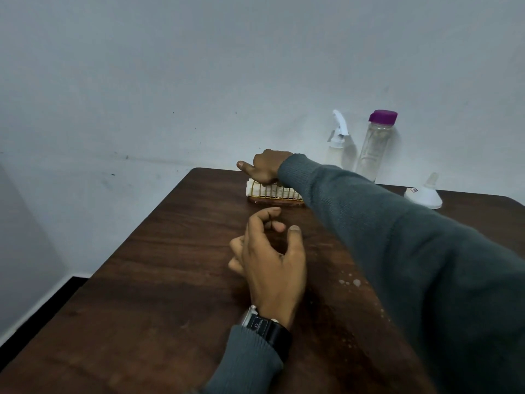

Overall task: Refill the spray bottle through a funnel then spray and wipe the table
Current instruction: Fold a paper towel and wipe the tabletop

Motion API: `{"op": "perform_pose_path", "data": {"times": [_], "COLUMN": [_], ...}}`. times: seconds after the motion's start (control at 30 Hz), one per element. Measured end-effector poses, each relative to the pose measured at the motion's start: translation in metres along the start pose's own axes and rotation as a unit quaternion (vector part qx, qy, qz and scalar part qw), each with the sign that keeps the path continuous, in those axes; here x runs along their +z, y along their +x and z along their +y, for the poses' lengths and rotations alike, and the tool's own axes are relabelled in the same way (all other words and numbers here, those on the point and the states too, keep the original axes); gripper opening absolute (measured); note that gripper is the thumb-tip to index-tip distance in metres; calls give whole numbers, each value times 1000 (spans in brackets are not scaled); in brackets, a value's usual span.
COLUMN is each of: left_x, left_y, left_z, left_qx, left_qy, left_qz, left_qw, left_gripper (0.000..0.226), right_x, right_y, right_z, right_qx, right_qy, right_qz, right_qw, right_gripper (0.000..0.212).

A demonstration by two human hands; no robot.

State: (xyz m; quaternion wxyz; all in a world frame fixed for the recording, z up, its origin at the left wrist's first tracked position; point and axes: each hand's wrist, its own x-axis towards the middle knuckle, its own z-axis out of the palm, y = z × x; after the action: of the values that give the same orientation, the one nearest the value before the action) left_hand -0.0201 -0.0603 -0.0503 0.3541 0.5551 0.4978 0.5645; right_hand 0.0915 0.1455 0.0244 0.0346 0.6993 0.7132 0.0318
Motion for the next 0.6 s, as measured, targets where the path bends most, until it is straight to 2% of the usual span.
{"op": "perform_pose_path", "data": {"times": [0.17, 0.33, 0.47, 0.6], "left_x": [1, 0, 0, 2], "left_y": [0, 0, 0, 1], "left_z": [1, 1, 2, 1], "left_qx": [1, 3, 0, 3], "left_qy": [-4, -4, -5, 4], "left_qz": [3, -3, -3, -5], "left_qw": [1000, 1000, 1000, 1000], "left_gripper": [28, 29, 29, 30], "right_x": [2, 3, 3, 4], "right_y": [-1, -1, 1, 5], "right_z": [4, 4, 2, -2], "right_qx": [-20, -27, -43, -40], "right_qy": [30, 41, 44, 42], "right_qz": [42, 28, 60, 25], "right_qw": [998, 998, 996, 998], "right_gripper": [70, 74, 73, 77]}}
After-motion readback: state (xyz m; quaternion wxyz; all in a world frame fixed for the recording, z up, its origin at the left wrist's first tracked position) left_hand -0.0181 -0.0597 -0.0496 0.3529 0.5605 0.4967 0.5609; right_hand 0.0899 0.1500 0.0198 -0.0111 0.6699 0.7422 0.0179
